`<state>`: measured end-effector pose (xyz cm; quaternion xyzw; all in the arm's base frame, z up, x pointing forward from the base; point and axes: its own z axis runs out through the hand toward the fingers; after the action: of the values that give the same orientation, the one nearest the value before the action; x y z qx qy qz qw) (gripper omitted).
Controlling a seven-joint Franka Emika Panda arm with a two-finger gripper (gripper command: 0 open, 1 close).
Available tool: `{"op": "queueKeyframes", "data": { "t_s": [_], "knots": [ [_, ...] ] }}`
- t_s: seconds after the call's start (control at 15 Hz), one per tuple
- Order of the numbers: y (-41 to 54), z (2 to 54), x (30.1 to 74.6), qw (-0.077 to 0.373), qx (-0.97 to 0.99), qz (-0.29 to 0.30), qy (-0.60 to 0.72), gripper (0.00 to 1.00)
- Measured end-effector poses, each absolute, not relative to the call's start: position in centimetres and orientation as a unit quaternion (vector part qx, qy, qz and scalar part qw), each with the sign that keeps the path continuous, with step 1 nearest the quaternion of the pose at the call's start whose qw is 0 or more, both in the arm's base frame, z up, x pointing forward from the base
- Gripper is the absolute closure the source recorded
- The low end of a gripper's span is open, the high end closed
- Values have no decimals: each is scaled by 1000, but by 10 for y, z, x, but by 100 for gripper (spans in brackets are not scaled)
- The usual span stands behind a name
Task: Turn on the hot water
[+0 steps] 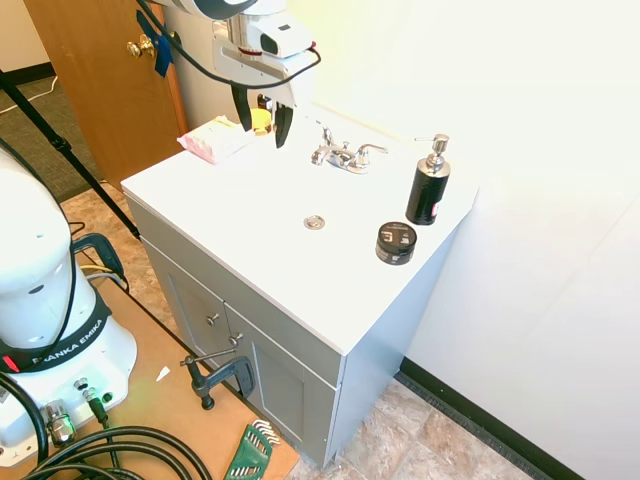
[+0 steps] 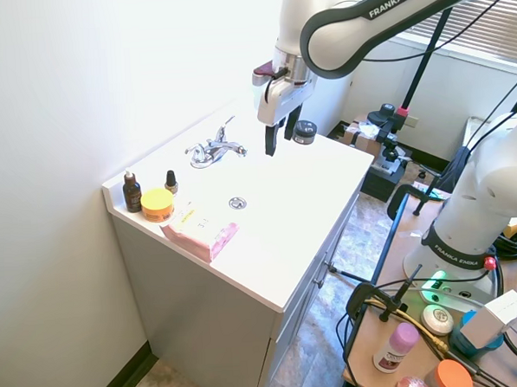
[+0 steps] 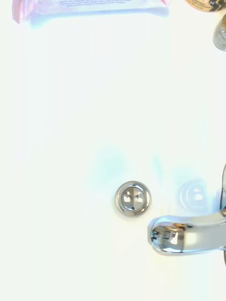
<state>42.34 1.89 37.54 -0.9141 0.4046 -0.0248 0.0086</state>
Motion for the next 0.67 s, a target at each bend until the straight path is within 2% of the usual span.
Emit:
{"op": "queueKeyframes", "data": {
  "t_s": [0.27,0.67],
  "knots": [
    [24,374,426,-10,-913,-41,406,0],
    [77,385,474,-144,-863,-148,461,0]
  ]
}}
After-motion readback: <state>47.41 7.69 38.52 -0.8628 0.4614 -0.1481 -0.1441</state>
